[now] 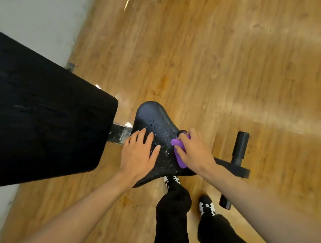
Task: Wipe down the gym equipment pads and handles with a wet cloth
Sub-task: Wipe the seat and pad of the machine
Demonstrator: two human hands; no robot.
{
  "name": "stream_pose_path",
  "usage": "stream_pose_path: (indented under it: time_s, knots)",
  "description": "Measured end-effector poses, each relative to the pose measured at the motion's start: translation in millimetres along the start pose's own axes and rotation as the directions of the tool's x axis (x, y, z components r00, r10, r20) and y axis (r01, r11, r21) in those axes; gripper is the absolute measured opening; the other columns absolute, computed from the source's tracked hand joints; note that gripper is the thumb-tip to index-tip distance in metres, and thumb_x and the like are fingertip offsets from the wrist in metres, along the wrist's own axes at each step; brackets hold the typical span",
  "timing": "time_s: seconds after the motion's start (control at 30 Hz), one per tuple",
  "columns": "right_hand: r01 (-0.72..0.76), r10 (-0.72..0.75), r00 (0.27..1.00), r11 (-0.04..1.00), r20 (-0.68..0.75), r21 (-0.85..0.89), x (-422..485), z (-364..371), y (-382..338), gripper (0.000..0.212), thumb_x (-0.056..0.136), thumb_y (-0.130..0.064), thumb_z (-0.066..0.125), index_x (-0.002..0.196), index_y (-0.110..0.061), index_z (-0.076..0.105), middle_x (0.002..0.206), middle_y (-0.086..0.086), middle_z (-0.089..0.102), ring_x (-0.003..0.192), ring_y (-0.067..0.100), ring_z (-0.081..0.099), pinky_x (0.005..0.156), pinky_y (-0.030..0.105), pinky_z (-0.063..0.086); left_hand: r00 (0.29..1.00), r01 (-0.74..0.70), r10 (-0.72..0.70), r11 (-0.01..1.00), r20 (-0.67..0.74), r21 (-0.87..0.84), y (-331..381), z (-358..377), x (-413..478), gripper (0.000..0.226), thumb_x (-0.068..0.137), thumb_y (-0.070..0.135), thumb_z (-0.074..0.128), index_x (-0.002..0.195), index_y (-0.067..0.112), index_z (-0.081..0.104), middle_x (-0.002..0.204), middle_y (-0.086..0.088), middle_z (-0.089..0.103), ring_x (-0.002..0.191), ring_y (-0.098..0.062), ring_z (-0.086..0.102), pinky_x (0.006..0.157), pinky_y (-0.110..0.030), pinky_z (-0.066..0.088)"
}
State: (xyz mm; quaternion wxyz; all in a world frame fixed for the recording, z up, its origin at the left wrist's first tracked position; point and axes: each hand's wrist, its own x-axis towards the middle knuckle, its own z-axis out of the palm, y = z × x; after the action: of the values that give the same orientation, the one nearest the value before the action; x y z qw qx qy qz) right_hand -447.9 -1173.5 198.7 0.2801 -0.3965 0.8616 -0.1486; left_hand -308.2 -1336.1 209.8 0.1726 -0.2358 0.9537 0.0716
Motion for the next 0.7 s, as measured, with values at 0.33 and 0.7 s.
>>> stream_pose_path:
  time_s: [0.33,0.7]
  knots:
    - [0.048,-0.064,0.995,0.978,-0.072,-0.204,7,60,42,0.060,0.096,-0.040,0.065,0.151,-0.023,0.048,0.151,0.015,0.043,0.140,0.035,0.039,0.113,0.049,0.041,0.987,0.021,-0.053,0.978,-0.150,-0.207,-6,93,51,0.067,0.104,0.052,0.036,0.156,0.009,0.037,0.167,-0.017,0.029,0.149,-0.036,0.035,0.120,-0.054,0.033]
    - [0.318,-0.313,0.946,0.845,0.083,-0.431,38,67,39,0.067,0.109,-0.047,0.036,0.161,-0.007,0.021,0.170,0.014,0.014,0.158,0.032,0.009,0.125,0.050,0.022,0.955,0.219,-0.269,0.926,-0.128,-0.309,5,132,18,0.080,0.103,0.054,0.037,0.165,0.007,0.016,0.174,-0.015,0.001,0.161,-0.030,-0.002,0.130,-0.052,0.011]
